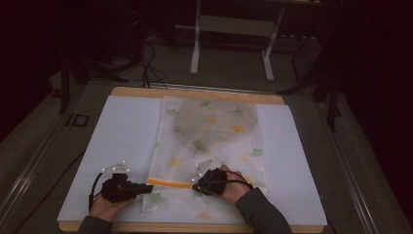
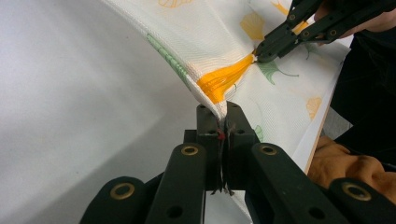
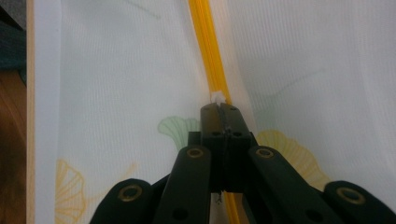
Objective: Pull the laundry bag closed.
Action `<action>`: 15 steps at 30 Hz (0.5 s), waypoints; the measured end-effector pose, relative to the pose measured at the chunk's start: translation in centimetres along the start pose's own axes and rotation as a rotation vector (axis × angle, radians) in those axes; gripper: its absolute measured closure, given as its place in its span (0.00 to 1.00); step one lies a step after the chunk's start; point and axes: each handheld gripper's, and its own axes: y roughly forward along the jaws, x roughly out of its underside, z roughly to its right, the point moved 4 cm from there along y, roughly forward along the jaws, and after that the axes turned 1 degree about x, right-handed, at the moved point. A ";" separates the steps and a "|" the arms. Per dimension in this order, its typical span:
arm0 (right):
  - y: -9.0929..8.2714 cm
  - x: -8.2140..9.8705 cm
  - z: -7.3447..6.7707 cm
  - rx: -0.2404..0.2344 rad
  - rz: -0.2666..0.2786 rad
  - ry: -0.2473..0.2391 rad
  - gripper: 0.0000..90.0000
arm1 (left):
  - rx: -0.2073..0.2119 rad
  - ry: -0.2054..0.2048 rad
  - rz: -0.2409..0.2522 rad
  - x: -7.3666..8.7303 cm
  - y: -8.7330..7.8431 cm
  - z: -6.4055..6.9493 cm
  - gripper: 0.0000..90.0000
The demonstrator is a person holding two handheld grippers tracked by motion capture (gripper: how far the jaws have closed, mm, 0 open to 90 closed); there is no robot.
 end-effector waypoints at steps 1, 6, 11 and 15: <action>-0.1 0.1 0.0 0.000 -0.001 0.000 1.00 | -0.001 0.000 0.000 0.0 0.0 0.0 0.97; -0.3 0.4 0.1 0.003 -0.004 0.006 1.00 | -0.001 -0.001 0.002 0.0 0.0 0.0 0.97; -0.6 0.9 0.1 0.007 -0.008 0.011 1.00 | -0.002 0.001 0.002 0.0 -0.1 0.0 0.97; -0.8 1.3 0.2 0.012 -0.012 0.017 1.00 | -0.002 0.000 0.004 0.0 -0.1 0.0 0.97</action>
